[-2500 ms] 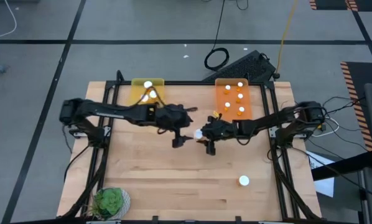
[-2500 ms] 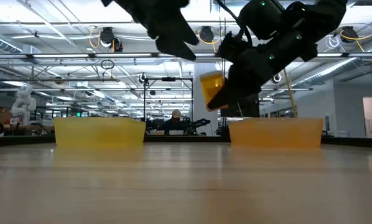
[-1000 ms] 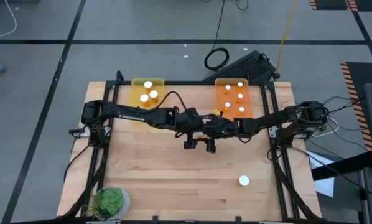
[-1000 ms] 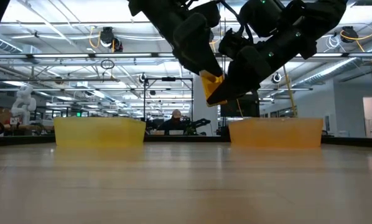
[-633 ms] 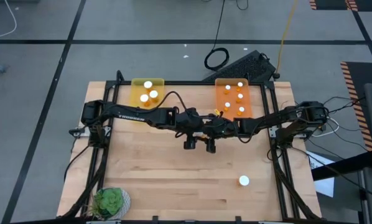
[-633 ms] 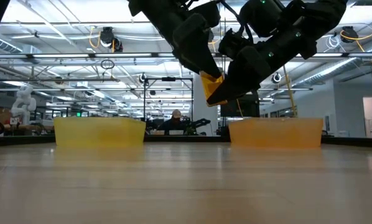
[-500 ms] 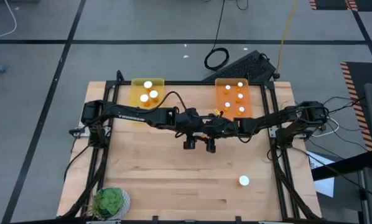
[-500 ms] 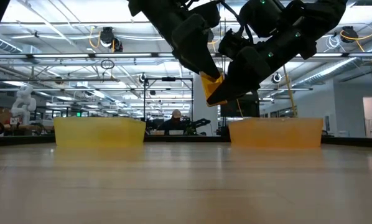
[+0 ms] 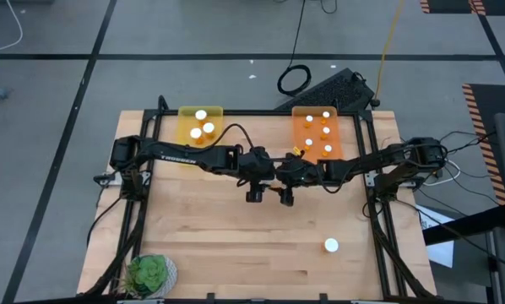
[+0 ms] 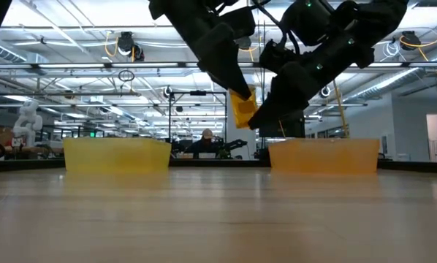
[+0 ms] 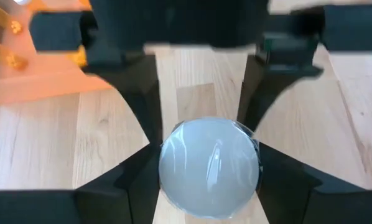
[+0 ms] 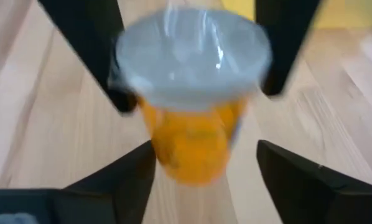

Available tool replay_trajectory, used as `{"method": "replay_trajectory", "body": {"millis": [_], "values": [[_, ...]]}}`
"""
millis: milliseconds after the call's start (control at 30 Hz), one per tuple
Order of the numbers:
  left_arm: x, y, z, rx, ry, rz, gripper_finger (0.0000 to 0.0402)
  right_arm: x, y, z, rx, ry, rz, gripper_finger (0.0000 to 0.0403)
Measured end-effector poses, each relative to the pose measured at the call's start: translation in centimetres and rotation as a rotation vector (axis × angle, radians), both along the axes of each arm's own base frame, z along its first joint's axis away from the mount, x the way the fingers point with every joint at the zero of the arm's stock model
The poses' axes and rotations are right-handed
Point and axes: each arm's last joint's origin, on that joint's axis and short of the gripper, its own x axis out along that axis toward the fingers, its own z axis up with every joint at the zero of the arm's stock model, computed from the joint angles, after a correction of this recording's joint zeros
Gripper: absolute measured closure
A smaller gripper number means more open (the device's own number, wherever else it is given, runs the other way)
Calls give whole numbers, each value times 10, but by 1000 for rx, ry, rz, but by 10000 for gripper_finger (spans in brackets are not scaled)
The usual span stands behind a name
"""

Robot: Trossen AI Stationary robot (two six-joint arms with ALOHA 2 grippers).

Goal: Pick and place medicine bottles into bin by pill shape (circle, oval)
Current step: Put the large orange pill bottle into the yellow bin

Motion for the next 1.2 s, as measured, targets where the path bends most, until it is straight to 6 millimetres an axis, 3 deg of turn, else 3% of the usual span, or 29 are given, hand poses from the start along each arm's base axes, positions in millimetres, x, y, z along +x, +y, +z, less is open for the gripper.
{"method": "replay_trajectory", "body": {"millis": [233,500,733,967,1200], "values": [[-16,12,10,36,71,96,179,-12,0,6,-13,79,15,76],[-54,26,43,76,144,258,181,-33,3,11,-28,110,43,82],[-90,46,57,139,223,429,179,-54,3,16,-28,60,41,87],[-133,79,34,113,235,607,179,-69,3,20,-29,13,40,87],[-154,106,-3,48,141,694,179,-75,3,24,-34,-13,41,87]]}}
